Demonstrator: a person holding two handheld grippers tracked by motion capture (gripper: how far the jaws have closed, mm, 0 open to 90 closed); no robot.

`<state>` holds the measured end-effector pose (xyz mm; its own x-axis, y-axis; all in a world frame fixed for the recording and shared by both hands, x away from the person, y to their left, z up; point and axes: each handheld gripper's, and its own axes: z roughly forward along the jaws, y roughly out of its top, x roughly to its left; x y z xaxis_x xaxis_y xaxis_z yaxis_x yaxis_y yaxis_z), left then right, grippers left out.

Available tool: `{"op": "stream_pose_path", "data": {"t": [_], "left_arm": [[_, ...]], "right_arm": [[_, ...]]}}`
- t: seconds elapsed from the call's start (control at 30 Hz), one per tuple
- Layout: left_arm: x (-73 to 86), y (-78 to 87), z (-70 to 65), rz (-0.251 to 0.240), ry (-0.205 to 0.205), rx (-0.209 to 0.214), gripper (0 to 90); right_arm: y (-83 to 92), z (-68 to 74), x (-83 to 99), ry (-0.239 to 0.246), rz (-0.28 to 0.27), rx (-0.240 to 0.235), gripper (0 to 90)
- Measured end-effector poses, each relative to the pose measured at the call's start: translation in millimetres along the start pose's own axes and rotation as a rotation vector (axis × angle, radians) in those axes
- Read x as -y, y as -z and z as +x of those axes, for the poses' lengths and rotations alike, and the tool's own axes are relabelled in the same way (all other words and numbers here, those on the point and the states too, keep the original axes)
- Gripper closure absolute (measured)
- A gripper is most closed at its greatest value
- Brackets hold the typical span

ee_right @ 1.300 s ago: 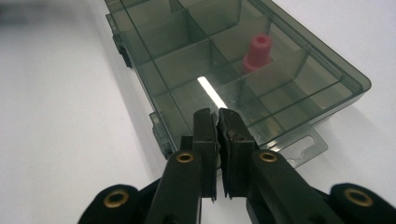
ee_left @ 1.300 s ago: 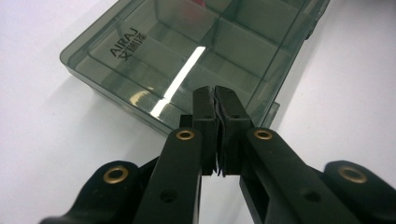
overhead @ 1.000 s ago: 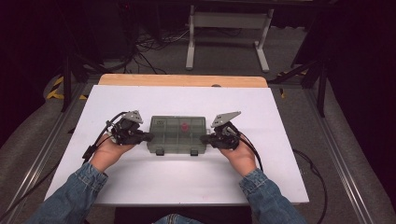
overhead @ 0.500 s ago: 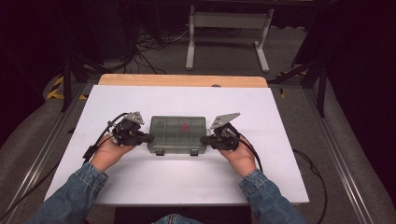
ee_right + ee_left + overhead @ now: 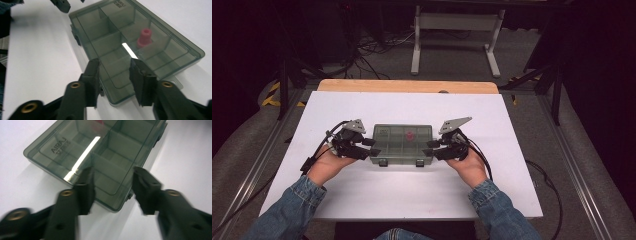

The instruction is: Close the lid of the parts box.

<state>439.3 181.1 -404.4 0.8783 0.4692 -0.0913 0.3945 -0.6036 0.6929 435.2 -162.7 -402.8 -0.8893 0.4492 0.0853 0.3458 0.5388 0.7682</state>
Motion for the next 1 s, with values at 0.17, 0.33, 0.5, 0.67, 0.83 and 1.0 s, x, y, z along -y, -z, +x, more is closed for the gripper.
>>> {"op": "stream_pose_path", "data": {"t": [0.17,0.33,0.5,0.67,0.83,1.0], "left_arm": [[2.1,7.1,-3.8,-0.031,0.006,-0.004,24.5],[9.4,17.7,-10.1,-0.085,0.025,-0.023,5.6],[13.2,26.0,-11.4,-0.131,0.029,-0.015,2.4],[17.9,36.7,-16.3,-0.186,0.020,-0.027,0.8],[24.8,45.0,-20.3,-0.241,0.013,-0.043,0.3],[36.2,49.7,-21.8,-0.294,0.014,-0.048,0.3]], "right_arm": [[4.5,2.3,-3.6,0.020,-0.052,-0.027,40.2],[14.8,5.6,-4.5,0.040,-0.133,-0.042,23.6],[26.1,11.0,-3.6,0.071,-0.181,0.001,7.6],[35.9,12.3,0.4,0.078,-0.213,0.022,3.7],[47.7,12.1,8.8,0.083,-0.247,0.062,2.0],[57.6,13.9,21.1,0.100,-0.305,0.074,2.0]]}}
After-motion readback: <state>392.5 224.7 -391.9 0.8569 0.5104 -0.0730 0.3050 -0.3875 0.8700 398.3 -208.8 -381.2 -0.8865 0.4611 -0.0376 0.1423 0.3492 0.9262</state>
